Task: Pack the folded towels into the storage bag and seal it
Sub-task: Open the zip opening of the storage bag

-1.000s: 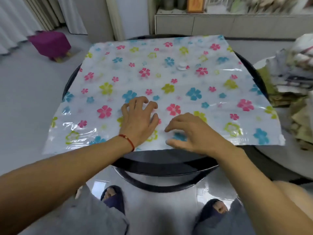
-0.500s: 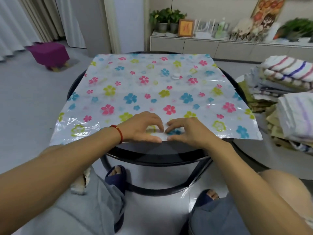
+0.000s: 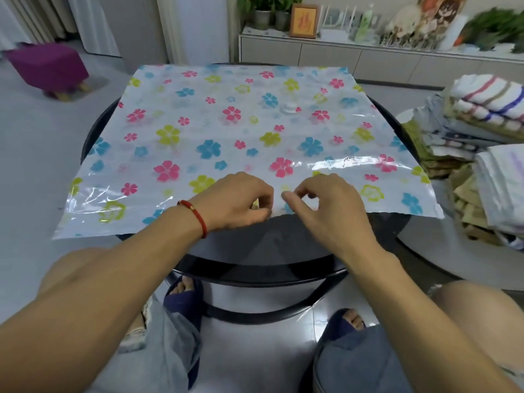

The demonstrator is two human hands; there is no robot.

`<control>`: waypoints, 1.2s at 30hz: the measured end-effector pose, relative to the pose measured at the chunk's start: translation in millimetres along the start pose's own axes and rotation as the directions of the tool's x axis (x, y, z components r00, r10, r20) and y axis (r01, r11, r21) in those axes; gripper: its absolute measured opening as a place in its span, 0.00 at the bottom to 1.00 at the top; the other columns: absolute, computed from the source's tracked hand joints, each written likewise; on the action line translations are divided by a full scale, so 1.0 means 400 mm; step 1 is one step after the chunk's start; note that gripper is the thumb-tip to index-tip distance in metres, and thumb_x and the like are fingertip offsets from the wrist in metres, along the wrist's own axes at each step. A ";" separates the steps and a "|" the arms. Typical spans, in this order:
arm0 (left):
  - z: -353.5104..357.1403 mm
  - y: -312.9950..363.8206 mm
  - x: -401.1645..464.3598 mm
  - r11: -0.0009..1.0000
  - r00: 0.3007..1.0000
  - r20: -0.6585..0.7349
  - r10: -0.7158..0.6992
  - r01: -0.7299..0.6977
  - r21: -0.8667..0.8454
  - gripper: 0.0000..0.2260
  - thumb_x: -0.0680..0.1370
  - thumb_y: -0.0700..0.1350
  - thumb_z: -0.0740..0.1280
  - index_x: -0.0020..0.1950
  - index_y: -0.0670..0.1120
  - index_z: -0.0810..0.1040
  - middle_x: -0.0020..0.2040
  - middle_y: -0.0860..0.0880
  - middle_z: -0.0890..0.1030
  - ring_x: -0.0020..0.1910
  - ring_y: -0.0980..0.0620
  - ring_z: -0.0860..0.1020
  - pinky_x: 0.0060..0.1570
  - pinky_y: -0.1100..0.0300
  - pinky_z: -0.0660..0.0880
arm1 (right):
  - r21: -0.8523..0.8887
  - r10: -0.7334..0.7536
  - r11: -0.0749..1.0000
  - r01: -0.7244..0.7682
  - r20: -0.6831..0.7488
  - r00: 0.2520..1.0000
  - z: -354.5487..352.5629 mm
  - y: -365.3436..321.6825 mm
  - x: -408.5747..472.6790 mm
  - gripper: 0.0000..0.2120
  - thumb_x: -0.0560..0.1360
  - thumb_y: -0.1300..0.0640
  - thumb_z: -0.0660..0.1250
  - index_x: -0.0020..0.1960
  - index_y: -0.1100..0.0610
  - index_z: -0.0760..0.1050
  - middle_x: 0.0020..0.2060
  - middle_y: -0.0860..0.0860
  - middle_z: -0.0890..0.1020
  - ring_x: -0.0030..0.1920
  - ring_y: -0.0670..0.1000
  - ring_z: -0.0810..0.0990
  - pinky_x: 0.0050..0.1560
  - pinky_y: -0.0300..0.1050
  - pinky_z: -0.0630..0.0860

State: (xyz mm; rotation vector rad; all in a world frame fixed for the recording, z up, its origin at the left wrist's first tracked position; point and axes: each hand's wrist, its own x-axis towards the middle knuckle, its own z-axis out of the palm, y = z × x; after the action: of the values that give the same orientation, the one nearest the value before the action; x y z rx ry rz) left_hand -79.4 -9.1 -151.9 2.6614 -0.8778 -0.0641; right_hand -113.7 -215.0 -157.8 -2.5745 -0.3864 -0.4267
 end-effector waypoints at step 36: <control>-0.004 0.049 -0.001 0.995 0.933 -0.350 -0.086 0.096 0.012 0.03 0.81 0.43 0.60 0.52 0.44 0.69 0.39 0.43 0.79 0.38 0.39 0.76 0.38 0.45 0.74 | 0.784 0.594 0.349 -0.513 0.238 0.768 0.097 -0.032 0.031 0.18 0.68 0.43 0.74 0.32 0.55 0.75 0.28 0.47 0.77 0.34 0.46 0.85 0.51 0.55 0.85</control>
State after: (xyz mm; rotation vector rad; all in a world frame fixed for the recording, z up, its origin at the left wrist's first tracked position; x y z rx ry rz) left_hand -90.7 -23.2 -143.7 2.6216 -0.6427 0.3916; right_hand -98.2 -182.0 -179.8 -1.5643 0.3160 -0.0466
